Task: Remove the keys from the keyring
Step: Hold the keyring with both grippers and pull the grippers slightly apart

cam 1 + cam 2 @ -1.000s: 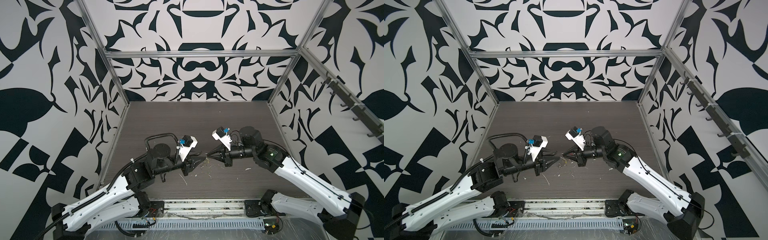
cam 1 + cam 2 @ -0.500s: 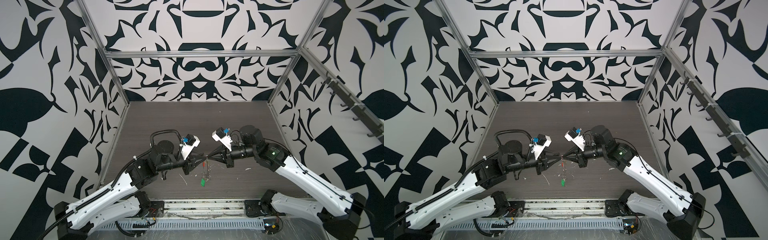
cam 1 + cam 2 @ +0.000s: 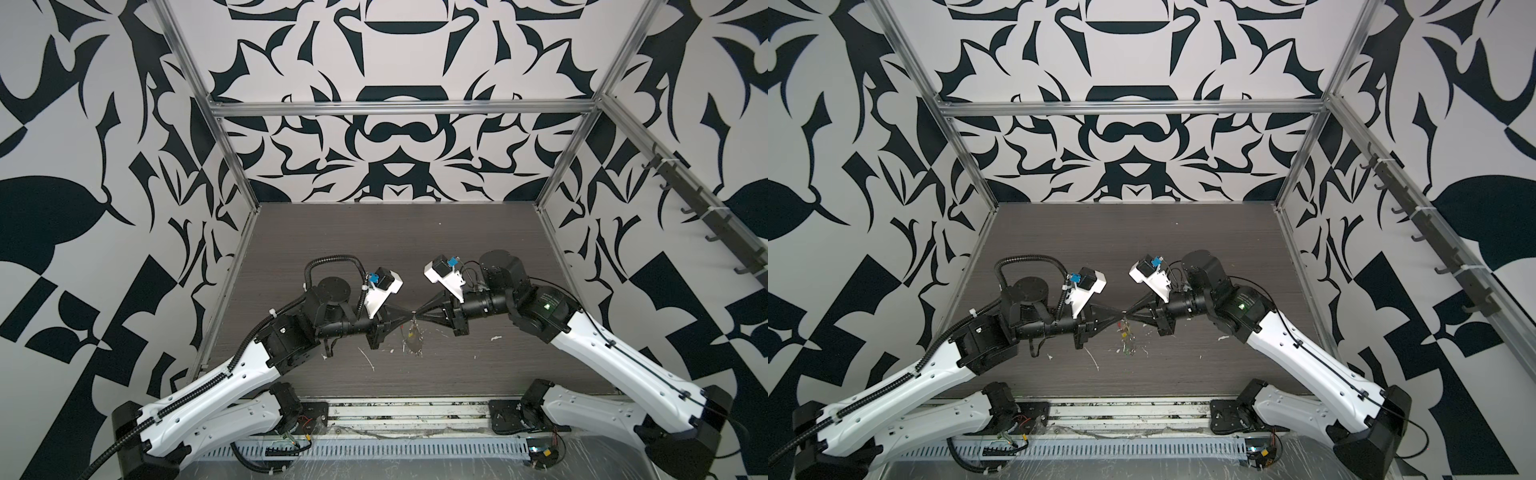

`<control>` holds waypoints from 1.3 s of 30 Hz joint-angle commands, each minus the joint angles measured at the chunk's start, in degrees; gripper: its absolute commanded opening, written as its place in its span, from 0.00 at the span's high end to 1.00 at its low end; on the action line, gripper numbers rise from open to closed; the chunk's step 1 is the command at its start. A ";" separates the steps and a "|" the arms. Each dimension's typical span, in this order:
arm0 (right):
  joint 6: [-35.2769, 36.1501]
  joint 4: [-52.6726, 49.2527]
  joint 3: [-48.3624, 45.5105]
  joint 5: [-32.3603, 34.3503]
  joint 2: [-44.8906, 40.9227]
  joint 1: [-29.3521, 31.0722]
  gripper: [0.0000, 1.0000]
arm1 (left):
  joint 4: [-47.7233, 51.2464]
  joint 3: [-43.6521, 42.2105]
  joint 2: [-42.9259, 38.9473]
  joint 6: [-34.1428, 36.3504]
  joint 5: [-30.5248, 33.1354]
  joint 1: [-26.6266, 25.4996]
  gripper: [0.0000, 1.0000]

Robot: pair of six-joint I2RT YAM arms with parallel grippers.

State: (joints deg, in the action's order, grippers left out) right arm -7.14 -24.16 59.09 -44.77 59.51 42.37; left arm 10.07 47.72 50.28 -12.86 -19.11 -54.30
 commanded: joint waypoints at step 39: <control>-22.57 50.96 -16.25 13.90 -6.62 0.21 0.60 | -36.35 -12.94 -6.68 -12.71 16.82 0.16 1.00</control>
State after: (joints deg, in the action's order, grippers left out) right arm -29.02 22.26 42.24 -29.43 53.08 42.39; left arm -23.20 35.11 44.88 -24.73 -2.96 -54.11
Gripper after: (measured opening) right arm 0.394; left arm 0.046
